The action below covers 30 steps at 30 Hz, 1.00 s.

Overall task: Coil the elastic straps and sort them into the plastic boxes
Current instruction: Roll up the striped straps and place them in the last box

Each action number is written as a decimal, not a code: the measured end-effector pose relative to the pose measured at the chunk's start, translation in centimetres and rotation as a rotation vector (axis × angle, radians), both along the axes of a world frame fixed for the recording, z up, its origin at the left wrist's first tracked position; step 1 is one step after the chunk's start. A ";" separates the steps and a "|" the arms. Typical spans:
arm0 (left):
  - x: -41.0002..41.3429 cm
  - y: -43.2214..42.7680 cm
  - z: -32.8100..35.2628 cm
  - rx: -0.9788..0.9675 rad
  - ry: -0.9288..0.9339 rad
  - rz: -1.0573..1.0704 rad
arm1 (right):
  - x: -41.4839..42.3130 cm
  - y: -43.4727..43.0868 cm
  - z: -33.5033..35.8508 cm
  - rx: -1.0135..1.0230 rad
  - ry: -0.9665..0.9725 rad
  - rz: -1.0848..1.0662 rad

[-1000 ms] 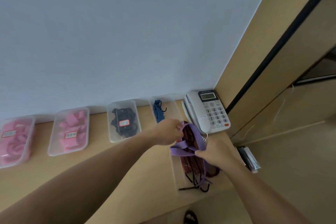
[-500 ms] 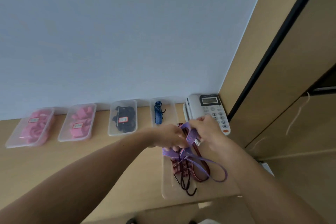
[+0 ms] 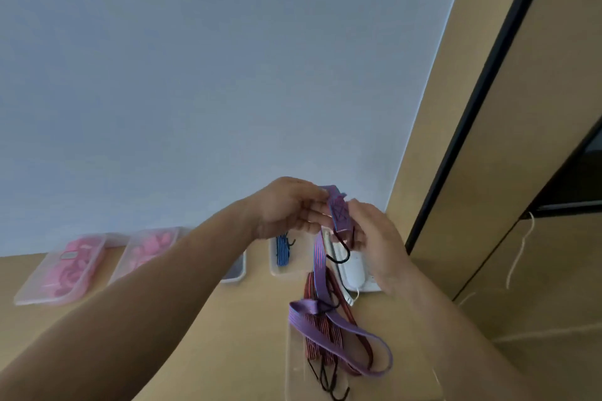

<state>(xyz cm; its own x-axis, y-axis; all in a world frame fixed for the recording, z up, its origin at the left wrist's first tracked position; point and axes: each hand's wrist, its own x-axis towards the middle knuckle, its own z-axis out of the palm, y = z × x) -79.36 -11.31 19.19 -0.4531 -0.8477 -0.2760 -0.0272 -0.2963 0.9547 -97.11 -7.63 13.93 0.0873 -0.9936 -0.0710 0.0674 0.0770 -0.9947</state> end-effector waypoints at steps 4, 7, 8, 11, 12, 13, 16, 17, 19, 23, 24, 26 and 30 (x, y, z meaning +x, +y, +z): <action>0.4 -0.9 1.7 -0.020 -0.011 0.147 | 0.4 1.0 1.3 -0.104 -0.048 0.024; 0.7 -0.7 1.9 -0.251 -0.345 0.246 | 0.2 1.0 3.1 -0.177 -0.017 -0.017; 0.6 -0.5 2.0 -0.364 -0.420 0.310 | 0.0 0.9 3.7 -0.196 0.013 -0.016; 0.3 0.7 2.7 -0.739 -0.419 0.400 | -0.1 0.6 5.3 -0.189 0.018 -0.038; 0.2 1.2 3.0 -0.813 -0.412 0.320 | -0.2 0.5 5.8 -0.175 0.009 -0.047; 0.0 1.6 3.2 -0.838 -0.395 0.214 | -0.1 0.4 6.2 -0.167 0.012 -0.047; -0.3 2.0 3.3 -0.687 -0.231 0.053 | 0.1 0.3 6.7 -0.214 0.058 -0.022; -0.4 2.0 3.5 -0.644 -0.173 0.067 | 0.1 0.3 6.8 -0.237 0.072 -0.008; -0.6 1.8 3.6 -0.591 -0.100 0.122 | -0.2 0.2 7.0 -0.275 0.099 0.044; -0.9 1.2 4.6 -0.555 -0.061 0.243 | -0.6 -0.2 6.6 -0.363 0.271 -0.064; -1.0 1.0 4.9 -0.547 -0.040 0.253 | -0.6 -0.3 6.4 -0.371 0.279 -0.149; -1.3 0.7 5.6 -0.532 -0.001 0.248 | -0.6 -0.5 6.4 -0.342 0.186 -0.167; -1.9 0.5 6.2 -0.569 -0.023 0.291 | 0.0 -0.6 6.9 -0.264 -0.103 0.005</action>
